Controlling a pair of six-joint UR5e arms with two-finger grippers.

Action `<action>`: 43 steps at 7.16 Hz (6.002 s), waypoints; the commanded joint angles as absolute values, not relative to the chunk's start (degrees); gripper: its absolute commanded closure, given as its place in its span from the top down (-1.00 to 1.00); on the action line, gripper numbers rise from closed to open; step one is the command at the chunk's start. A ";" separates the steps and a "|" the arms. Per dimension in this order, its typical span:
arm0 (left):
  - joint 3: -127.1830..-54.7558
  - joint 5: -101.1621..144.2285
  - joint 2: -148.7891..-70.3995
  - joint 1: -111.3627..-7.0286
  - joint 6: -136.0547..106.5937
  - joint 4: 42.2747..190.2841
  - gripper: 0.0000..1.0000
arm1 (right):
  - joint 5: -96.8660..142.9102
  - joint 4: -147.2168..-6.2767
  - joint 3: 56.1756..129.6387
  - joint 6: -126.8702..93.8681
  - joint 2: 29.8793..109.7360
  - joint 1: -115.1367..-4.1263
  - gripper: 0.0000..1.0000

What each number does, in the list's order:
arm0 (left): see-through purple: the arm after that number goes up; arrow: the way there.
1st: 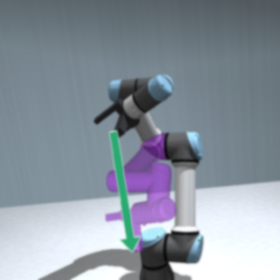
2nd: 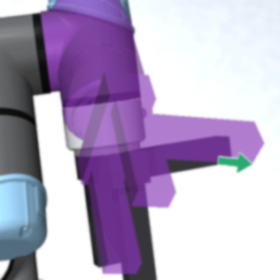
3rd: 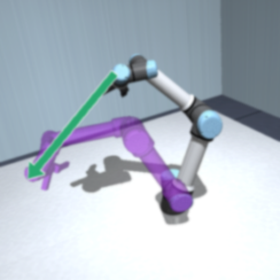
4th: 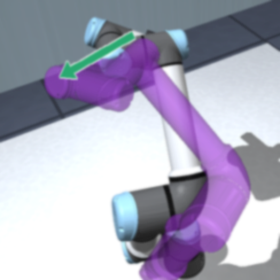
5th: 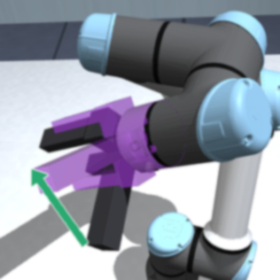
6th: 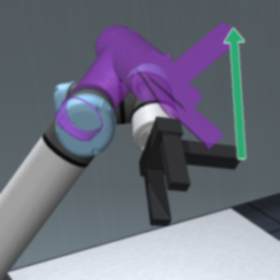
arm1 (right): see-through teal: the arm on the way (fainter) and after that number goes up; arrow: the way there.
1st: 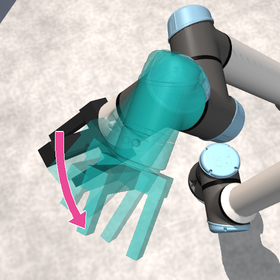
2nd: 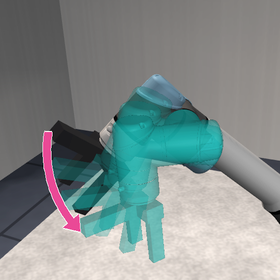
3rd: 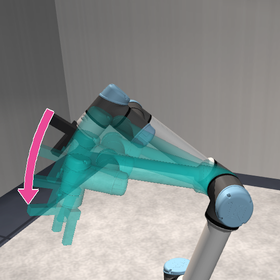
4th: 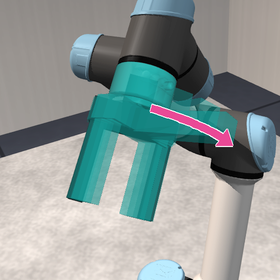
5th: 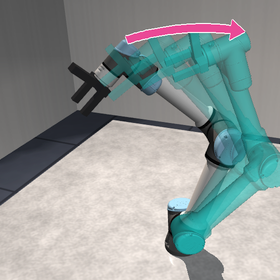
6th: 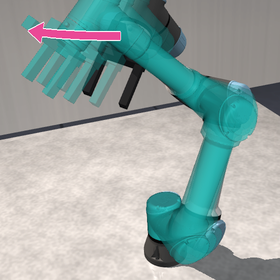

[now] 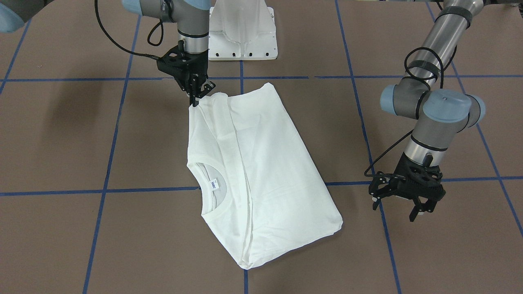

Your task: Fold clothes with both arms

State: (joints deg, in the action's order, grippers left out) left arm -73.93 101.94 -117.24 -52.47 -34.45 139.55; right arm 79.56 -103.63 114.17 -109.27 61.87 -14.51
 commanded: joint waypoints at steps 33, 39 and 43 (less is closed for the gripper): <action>-84.11 108.11 -111.71 -50.45 -38.23 138.87 1.00 | 92.39 -112.69 87.67 -77.08 36.93 -24.45 0.99; -84.11 108.11 -111.71 -50.36 -38.23 138.95 1.00 | 90.97 -114.69 82.97 -65.04 36.21 -18.82 0.29; -84.11 108.02 -111.71 -50.36 -38.23 138.96 1.00 | 90.97 -117.41 82.97 -63.11 36.47 -18.28 0.11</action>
State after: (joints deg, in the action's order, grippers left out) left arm -84.11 108.05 -111.71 -50.36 -38.23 138.95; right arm 90.99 -116.44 82.97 -63.76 36.36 -18.33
